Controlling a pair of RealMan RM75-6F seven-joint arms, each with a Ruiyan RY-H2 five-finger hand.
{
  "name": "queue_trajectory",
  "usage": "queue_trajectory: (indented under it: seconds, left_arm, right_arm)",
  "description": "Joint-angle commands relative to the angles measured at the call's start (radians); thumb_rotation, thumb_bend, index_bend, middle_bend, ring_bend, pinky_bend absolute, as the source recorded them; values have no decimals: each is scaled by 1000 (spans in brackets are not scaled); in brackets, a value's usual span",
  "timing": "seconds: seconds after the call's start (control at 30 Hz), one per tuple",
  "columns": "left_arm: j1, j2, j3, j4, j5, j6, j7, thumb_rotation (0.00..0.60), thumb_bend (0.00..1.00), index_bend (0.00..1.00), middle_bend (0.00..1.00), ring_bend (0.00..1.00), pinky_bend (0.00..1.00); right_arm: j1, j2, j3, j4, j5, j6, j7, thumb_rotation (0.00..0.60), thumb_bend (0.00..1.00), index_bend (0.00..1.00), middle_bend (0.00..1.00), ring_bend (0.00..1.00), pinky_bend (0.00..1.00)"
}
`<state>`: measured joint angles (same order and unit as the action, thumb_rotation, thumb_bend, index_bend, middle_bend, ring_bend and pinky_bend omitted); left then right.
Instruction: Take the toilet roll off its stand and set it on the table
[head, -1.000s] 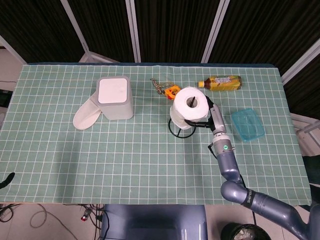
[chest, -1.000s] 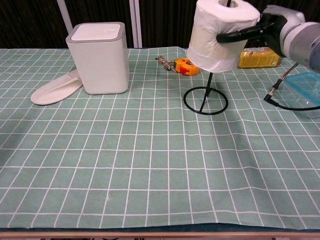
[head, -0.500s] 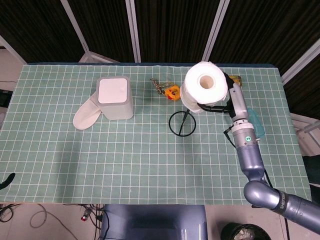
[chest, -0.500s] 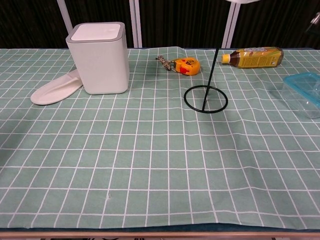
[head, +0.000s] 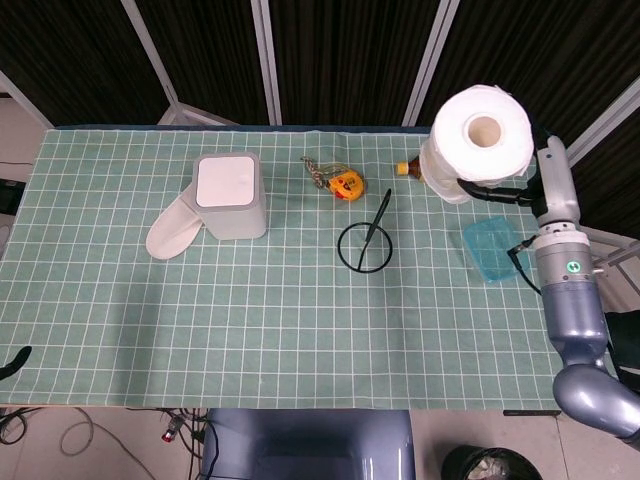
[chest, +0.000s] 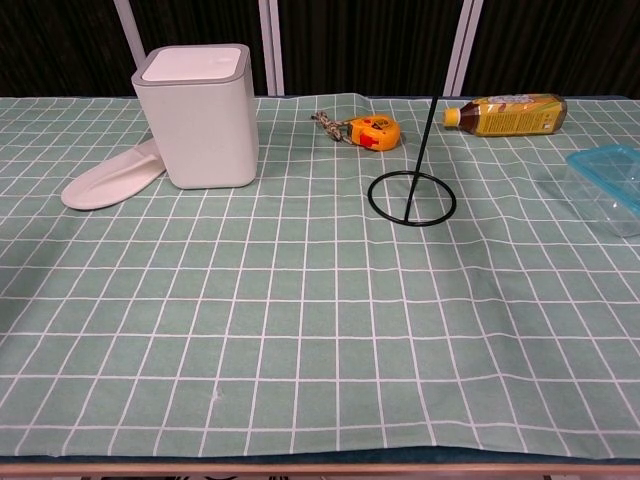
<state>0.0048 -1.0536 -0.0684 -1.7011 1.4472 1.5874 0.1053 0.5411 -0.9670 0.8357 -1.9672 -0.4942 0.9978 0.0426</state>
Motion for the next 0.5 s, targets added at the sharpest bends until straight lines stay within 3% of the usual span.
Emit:
queue_trajectory:
  seconds: [0.03,0.23,0.5]
  left_arm:
    - [0,0,0,-1,1,0,2,600,176,35,0,0,20]
    - [-2,-3,1,-2,0,-4,10,600,175,35,0,0,20]
    - [-4,-6,2,-5,5,-7,13,600,176,35,0,0,20]
  right_arm:
    - [-93,32,-47,23,-57,-60,81,600,0,364,320,299,48]
    - [-235,6,-161,55,-303,-115,236,600,0,364,320,299,48]
    - [-350,-80,-334,60,-632,-99,399,600,0,364,319,295,48]
